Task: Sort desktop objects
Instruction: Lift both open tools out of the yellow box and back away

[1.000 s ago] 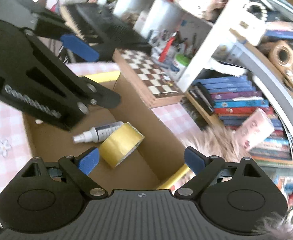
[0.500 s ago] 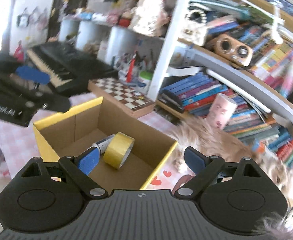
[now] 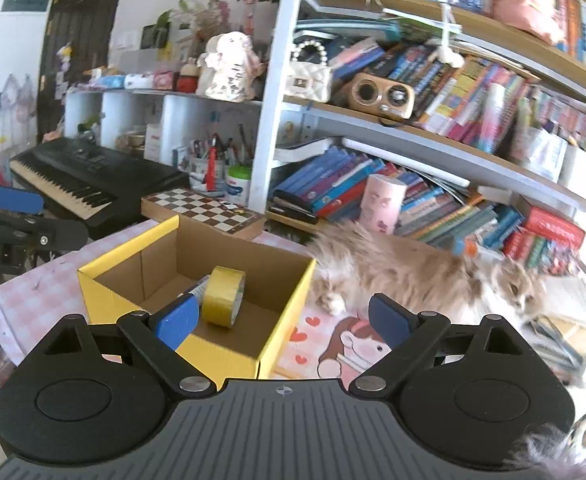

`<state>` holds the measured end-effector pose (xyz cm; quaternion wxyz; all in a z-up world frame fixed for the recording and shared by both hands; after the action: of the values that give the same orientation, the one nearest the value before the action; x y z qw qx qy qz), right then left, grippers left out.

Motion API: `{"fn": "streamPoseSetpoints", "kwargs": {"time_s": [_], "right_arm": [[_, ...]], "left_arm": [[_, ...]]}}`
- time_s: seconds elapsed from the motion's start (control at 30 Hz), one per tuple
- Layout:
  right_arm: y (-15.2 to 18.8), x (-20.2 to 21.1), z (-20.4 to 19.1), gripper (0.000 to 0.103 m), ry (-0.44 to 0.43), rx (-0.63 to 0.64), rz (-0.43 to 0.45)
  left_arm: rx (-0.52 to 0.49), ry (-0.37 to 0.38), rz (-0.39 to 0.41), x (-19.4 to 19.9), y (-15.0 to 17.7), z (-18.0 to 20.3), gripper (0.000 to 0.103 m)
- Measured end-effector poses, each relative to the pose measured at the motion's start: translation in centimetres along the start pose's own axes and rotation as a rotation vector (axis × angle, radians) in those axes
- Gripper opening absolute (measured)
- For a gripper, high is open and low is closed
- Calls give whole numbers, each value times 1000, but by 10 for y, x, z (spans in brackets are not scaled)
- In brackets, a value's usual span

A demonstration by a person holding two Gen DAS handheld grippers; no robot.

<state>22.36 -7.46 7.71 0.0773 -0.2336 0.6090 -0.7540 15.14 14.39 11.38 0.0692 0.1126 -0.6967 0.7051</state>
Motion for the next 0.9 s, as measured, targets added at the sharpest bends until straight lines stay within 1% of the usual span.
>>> {"fn": "streamPoseSetpoints", "kwargs": {"time_s": [0.2,0.43,0.67,0.9], "right_arm": [[17,23,-4,92,76,-59,0],[39,48,-8,92,157,-95,9],[66,68,-9,92,217,-166,-33],[89,84,-12,92,267,-188,-72]], "left_arm": [[10,-17,0,17,13,5,81],[46,-45,-29,34,32,8,81],[57,-68,-55,48,50,11,81],[59,-77,-83,58,66,19,81]]}}
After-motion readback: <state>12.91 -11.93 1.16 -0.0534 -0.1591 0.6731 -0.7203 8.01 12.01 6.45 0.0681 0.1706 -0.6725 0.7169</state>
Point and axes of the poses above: each gripper's, at about its wrist camera, not at the fingertips, and x roughly against the way its jaws point, z to its right, y to its underside, the point moved 1 cm from there along -x, roughly the way its jaws point, and after that the axes turned 9 degrees about z, right-handed, at the moved point
